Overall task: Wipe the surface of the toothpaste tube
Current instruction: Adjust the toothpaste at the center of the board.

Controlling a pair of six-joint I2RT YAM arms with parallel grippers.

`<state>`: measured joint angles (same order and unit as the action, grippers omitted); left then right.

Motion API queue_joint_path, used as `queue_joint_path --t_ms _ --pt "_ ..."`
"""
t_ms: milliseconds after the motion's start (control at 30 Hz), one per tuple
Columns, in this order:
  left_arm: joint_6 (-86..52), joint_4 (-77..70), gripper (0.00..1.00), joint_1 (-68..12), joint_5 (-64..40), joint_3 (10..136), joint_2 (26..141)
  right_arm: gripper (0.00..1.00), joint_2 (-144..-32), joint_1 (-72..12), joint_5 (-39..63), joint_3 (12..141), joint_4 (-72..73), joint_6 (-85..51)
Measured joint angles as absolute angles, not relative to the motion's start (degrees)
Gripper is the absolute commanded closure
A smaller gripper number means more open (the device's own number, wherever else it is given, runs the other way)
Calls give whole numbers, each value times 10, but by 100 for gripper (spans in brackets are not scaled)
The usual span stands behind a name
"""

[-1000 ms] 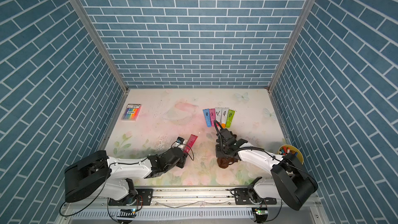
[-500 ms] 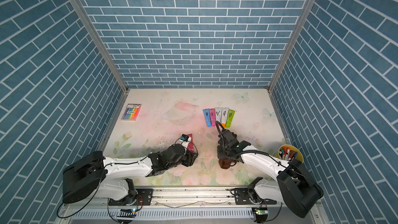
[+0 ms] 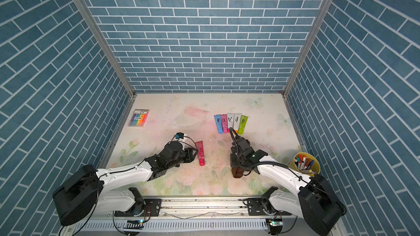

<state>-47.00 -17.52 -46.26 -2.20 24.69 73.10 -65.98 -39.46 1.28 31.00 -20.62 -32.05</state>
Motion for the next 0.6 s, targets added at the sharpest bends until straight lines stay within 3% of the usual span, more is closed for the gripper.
queue_joint_path --t_ms 267,600 --pt "-526 -244 48 -455 -61 229 772 100 -653 -395 14 309 -208 -315" --pt "-540 -261 48 -455 -65 233 827 100 -633 -395 16 305 -215 -314"
